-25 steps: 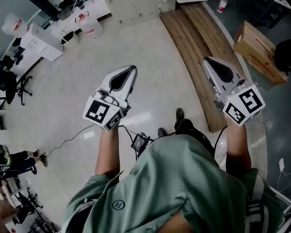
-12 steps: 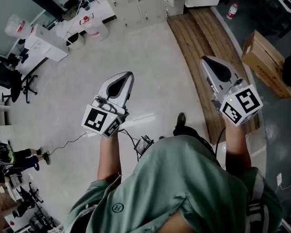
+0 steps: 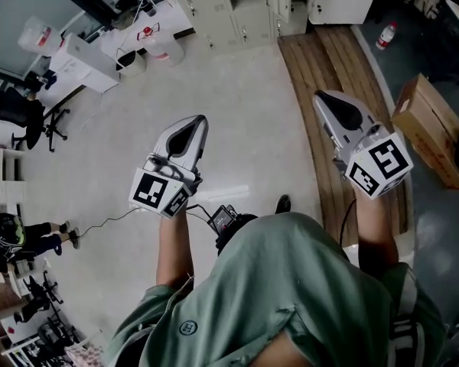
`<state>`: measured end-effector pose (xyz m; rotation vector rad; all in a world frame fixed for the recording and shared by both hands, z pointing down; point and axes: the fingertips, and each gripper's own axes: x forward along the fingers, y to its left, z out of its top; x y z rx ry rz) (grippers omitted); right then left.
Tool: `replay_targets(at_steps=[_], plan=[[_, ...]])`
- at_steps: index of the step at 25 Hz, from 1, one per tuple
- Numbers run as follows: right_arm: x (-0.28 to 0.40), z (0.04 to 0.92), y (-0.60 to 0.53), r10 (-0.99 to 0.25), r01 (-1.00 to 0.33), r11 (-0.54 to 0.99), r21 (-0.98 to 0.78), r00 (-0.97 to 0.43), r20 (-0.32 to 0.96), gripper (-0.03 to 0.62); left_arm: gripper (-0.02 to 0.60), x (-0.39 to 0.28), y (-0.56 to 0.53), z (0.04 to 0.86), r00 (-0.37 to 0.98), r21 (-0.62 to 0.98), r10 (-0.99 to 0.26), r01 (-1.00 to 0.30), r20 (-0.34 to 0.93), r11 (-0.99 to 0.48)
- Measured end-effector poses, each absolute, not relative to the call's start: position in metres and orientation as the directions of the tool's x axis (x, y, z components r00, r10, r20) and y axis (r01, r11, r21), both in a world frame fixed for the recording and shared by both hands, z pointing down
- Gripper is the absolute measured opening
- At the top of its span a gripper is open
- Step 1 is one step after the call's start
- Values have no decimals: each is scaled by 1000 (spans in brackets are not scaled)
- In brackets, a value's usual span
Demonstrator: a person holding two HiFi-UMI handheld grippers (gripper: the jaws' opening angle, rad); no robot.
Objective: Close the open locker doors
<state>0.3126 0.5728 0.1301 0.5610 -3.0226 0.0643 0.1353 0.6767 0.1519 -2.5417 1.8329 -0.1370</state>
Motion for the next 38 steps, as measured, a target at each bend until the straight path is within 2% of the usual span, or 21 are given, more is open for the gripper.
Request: replay_targets(at_steps=[6, 16, 23, 28, 38], plan=[[307, 130, 541, -351, -355, 934, -43, -934, 69, 6, 2, 131, 646, 145, 311, -72, -947, -946, 78, -317], [261, 141, 487, -405, -409, 912, -41, -911, 78, 6, 2, 78, 581, 161, 364, -60, -929, -928, 70, -368], [194, 123, 445, -420, -422, 906, -24, -906, 56, 6, 2, 13, 531, 142, 392, -69, -920, -917, 17, -392], [149, 119, 416, -435, -436, 900, -18, -899, 48, 6, 2, -32, 500, 146, 398, -75, -917, -914, 26, -399], [107, 124, 371, -419, -421, 907, -8, -904, 83, 6, 2, -70, 460, 152, 395, -43, -919, -918, 1, -395]])
